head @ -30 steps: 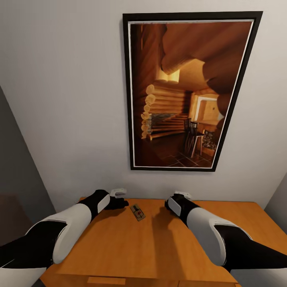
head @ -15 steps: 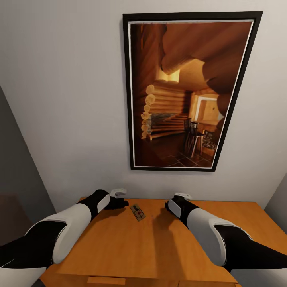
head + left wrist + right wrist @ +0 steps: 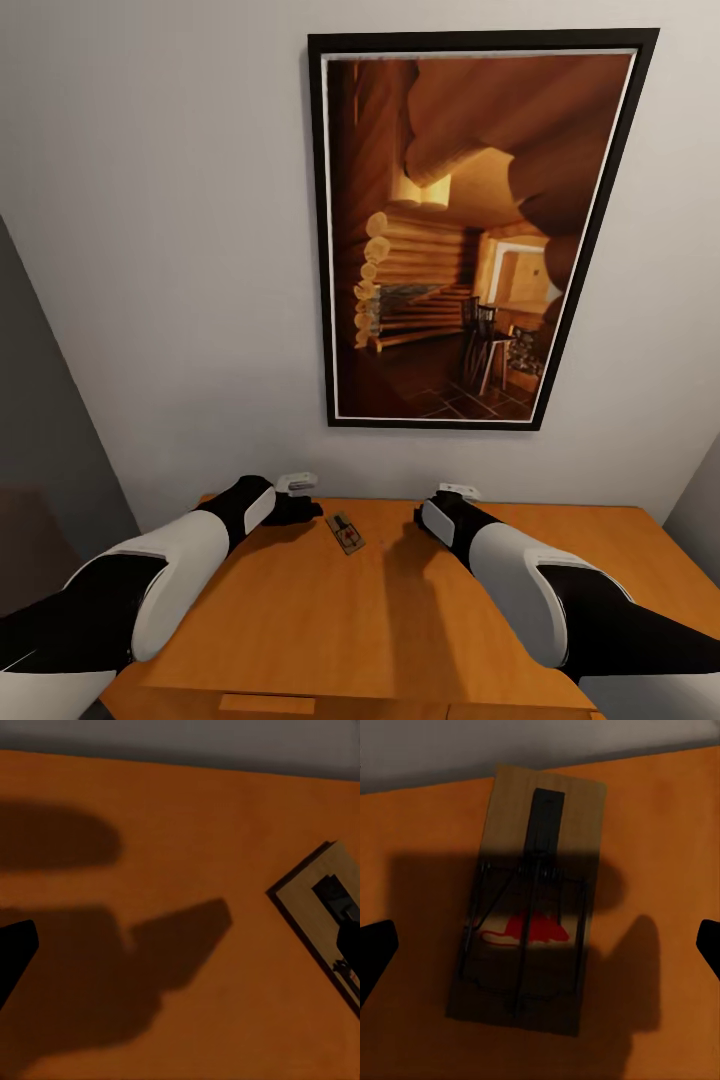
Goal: Take the four mousetraps from the cabinet in the bathroom and place them on the bathroom floor. Make sure all four end up on the same floor surface, and ensure that at least two of them are either under or directly next to the same bathroom sink.
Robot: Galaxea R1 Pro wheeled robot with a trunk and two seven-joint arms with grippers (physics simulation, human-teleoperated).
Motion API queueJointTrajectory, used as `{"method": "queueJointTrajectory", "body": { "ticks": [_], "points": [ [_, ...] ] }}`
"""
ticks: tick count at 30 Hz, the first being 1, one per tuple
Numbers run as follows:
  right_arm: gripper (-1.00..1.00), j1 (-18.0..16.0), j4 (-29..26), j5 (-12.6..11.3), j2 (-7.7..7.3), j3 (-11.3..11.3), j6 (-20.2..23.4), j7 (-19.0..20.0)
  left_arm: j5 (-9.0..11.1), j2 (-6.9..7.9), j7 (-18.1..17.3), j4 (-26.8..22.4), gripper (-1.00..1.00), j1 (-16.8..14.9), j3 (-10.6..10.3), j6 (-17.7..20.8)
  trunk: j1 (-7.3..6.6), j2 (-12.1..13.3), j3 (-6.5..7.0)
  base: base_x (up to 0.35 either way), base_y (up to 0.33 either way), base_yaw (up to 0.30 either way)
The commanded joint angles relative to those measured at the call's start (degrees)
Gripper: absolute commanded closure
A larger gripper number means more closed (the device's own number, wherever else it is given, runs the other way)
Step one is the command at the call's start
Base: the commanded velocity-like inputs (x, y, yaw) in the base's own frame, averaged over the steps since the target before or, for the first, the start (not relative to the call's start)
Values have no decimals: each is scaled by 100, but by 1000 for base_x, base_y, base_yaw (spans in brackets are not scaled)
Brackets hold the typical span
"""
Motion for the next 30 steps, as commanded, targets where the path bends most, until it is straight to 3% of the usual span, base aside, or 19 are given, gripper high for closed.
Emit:
{"method": "queueJointTrajectory", "body": {
  "ticks": [1,30],
  "points": [
    [-100,-3,-13,-43,2,-5,17,-28,51,2,-3,-9,-100,-5,-38,29,4,-14,-14,0,0,0],
    [-100,-3,-17,-53,-26,39,101,-14,31,-16,55,-14,-100,-5,-39,17,4,-14,-14,0,0,0]
  ]
}}
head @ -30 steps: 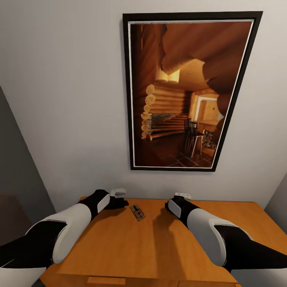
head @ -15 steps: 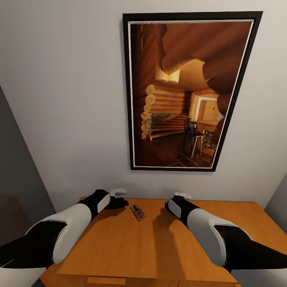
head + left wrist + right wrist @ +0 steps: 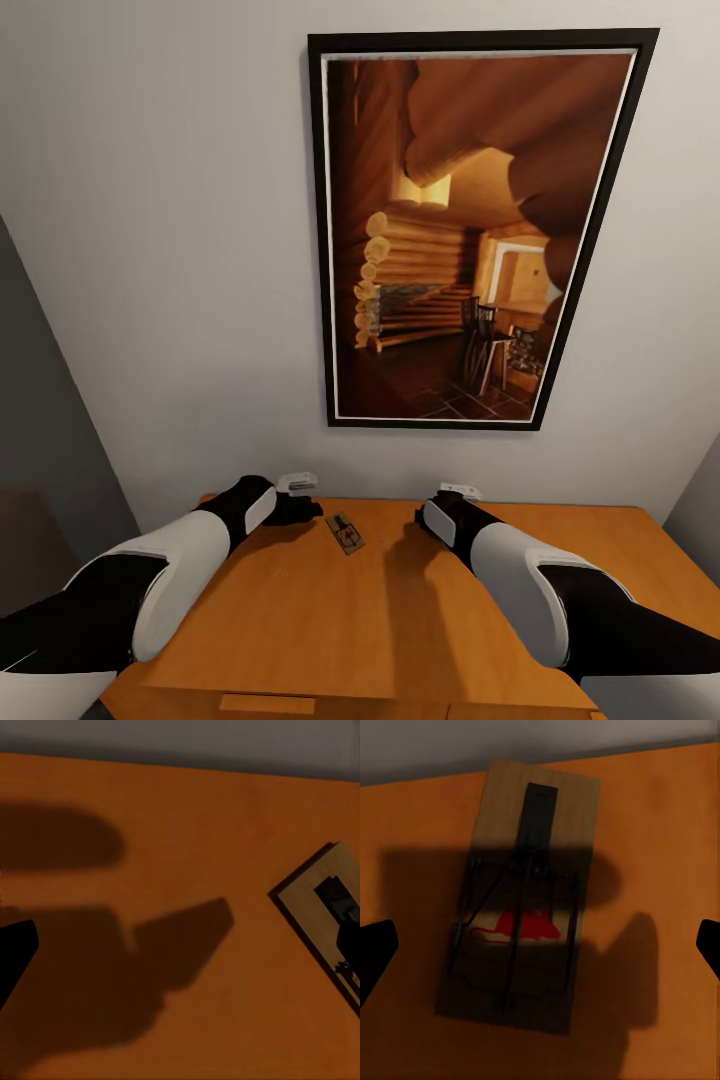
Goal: Take the four mousetraps from the cabinet in the bathroom and place them on the bathroom floor. Make sure all four end up on the same floor surface, and ensure that at least two of them are either under or directly next to the same bathroom sink.
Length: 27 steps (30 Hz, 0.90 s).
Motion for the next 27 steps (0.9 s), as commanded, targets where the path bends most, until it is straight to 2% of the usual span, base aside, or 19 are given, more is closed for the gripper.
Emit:
{"method": "queueJointTrajectory", "body": {
  "ticks": [1,11,16,27],
  "points": [
    [-100,-3,-12,-46,0,-12,16,-31,51,2,-2,-8,-100,-3,-38,30,4,-14,-14,0,0,0],
    [-100,-3,-39,-33,-1,-13,166,-31,50,-6,1,7,-100,-1,-40,-135,224,-415,-193,0,0,0],
    [-100,-5,-70,-25,0,-18,245,-31,53,-2,-2,21,-100,-5,-38,-331,224,-415,-193,0,0,0],
    [-100,-7,-81,-22,2,-24,270,-31,54,-6,1,31,-100,-2,-46,-397,224,-415,-193,0,0,0]
  ]
}}
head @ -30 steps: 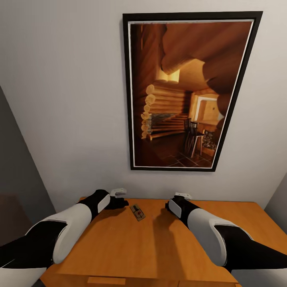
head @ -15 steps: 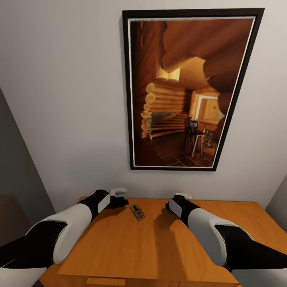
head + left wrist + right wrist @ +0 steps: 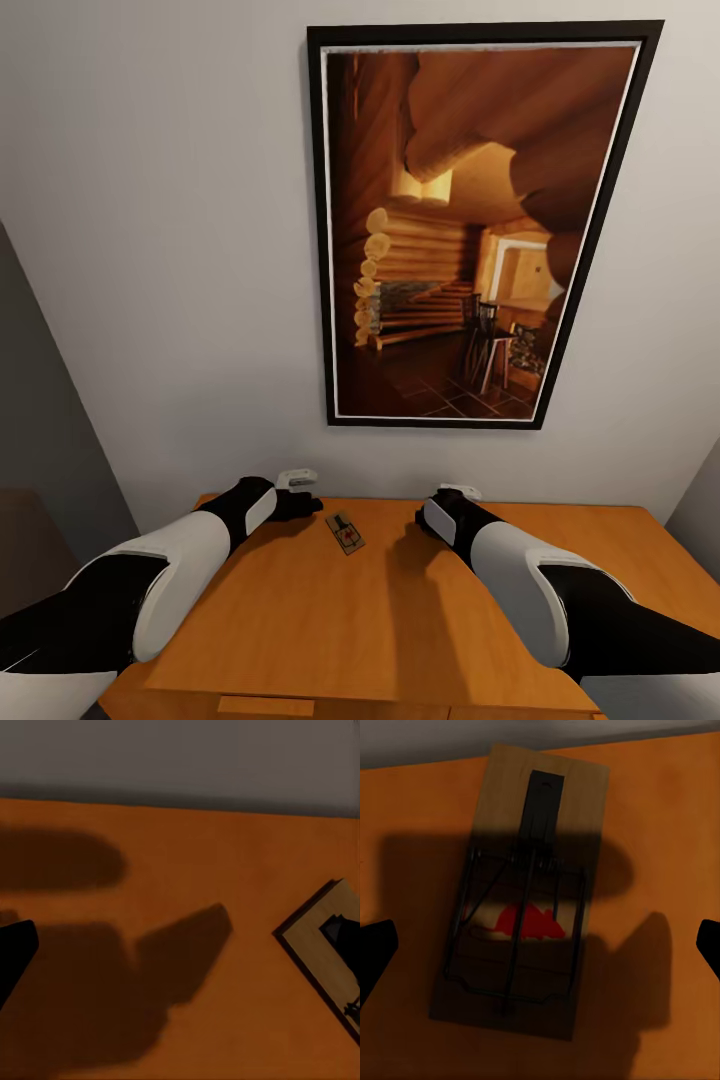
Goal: Take the four mousetraps from the cabinet in the bathroom and place them on the bathroom floor. Make sure all four end up on the same floor surface, and ensure that at least two of them are either under or directly next to the same bathroom sink.
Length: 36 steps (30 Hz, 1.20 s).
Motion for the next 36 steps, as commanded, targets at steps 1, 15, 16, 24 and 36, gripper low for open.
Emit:
{"method": "queueJointTrajectory", "body": {
  "ticks": [1,15,16,24,36],
  "points": [
    [-100,-2,-12,-43,2,-17,13,-33,54,1,-4,-7,-100,-3,-37,31,3,-12,-13,0,0,0],
    [-100,-7,-43,-48,11,-28,7,-26,54,1,-3,-5,-100,-3,-34,21,223,-413,-192,0,0,0],
    [-100,-6,-47,-49,11,-28,6,-26,54,1,-3,-6,-100,-2,-34,21,223,-413,-192,0,0,0],
    [-100,-7,-91,-46,11,-29,-14,-25,54,1,-3,-6,-100,-4,-32,13,223,-413,-192,0,0,0],
    [-100,-8,-215,-47,-3,-22,-22,63,54,8,-3,-8,-100,-3,-34,11,223,-413,-192,0,0,0]
  ]
}}
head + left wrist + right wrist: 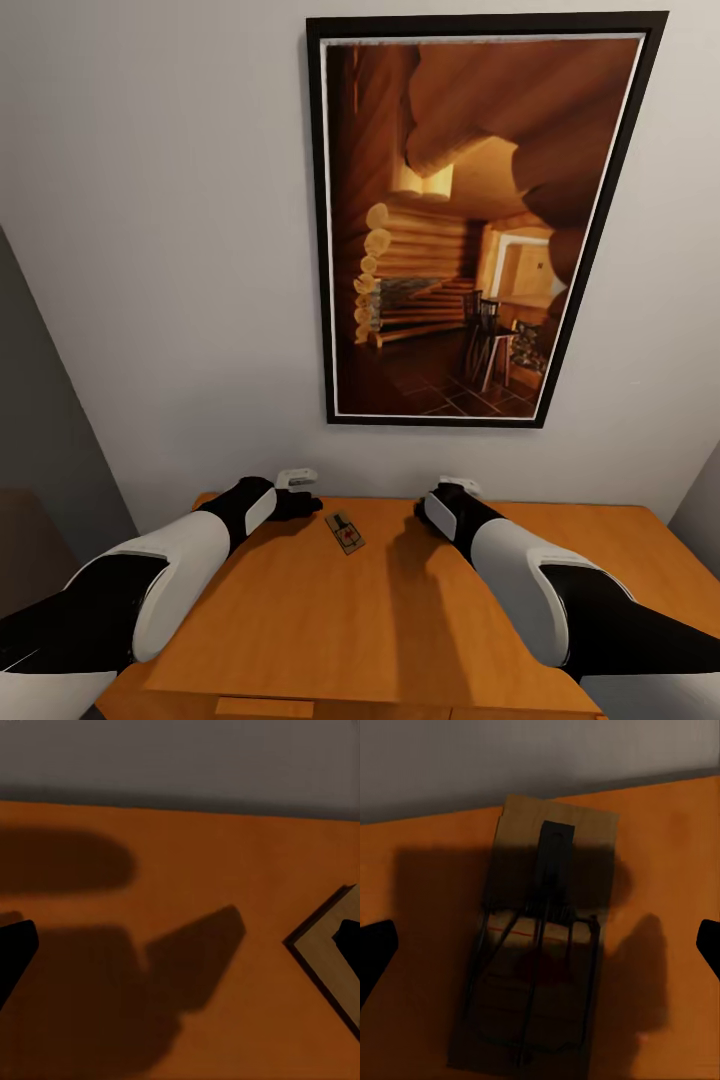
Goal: Take the four mousetraps from the cabinet in the bathroom and place them on the bathroom floor. Make sure all four end up on the same floor surface, and ensure that at least two of them are either under or directly next to the same bathroom sink.
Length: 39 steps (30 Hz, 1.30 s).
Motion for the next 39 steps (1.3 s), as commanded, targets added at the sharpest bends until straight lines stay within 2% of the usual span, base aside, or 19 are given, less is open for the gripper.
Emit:
{"method": "queueJointTrajectory", "body": {
  "ticks": [1,11,39],
  "points": [
    [-100,-3,-30,-45,2,-11,22,-4,54,2,-4,-9,-100,-3,-38,32,3,-10,-12,0,0,0],
    [-100,-3,-94,-46,-9,-4,59,230,54,3,-4,-8,-100,-7,-41,31,3,-10,-12,0,0,0],
    [-100,-3,-100,-53,-11,-1,66,266,54,3,-4,-9,-100,-8,-40,32,3,-10,-12,0,0,0]
  ]
}}
